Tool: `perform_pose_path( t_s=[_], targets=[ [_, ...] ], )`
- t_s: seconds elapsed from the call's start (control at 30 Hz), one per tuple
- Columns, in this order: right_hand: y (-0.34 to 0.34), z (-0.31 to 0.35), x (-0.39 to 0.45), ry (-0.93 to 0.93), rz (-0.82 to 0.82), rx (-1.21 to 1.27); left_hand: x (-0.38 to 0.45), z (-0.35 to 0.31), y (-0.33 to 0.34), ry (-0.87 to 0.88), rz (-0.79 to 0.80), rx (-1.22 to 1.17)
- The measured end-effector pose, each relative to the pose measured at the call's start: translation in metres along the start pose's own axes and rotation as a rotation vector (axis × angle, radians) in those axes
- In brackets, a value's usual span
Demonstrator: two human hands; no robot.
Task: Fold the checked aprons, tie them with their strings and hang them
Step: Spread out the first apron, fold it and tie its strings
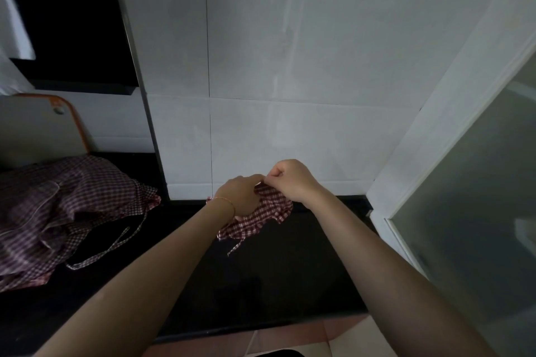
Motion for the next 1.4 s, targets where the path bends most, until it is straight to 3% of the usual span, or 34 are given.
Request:
perform_pose_path(
  t_s=[0.13,0.23,0.27,0.4,0.6,0.73,0.87,1.03,1.2,1.4],
  targets=[
    [0.000,0.001,-0.011,0.077,0.194,0.207,-0.004,0.008,-0.009,-0.116,-0.027,-0.404],
    [-0.007,-0.020,-0.018,0.222,0.374,0.311,-0.003,0.022,-0.022,-0.147,-0.047,-0.578],
    [-0.009,-0.028,-0.019,0.257,0.371,0.284,-0.003,0.025,-0.028,-0.127,-0.027,-0.602],
    [-0.011,-0.052,-0.012,0.278,0.089,0.300,-0.009,0.023,-0.048,0.006,0.070,-0.661],
    [0.002,-0.041,-0.015,0.096,0.218,0.498,-0.016,0.006,-0.054,0.134,0.189,-0.803],
    [0.000,-0.036,-0.014,0.112,0.195,0.659,-0.011,0.010,-0.049,0.058,0.138,-0.885],
    [-0.004,-0.045,-0.012,0.131,0.204,0.579,-0.002,0.023,-0.035,-0.134,-0.022,-1.035],
    [0.004,-0.050,-0.009,0.170,0.201,0.294,0.016,0.042,0.002,-0.336,-0.194,-1.138],
    [0.044,-0.069,-0.006,0.137,0.287,-0.112,0.026,0.055,0.068,-0.524,-0.187,-1.220],
    [0.098,-0.111,-0.007,0.199,0.376,-0.180,0.029,0.044,0.167,-0.631,-0.120,-1.082]
  ],
)
Point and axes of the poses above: each hand's wrist, its own x-axis towards the middle knuckle, its own y-axis out of the palm, z = x × y, the point moved 1 cm from there along x, towards the middle knuckle
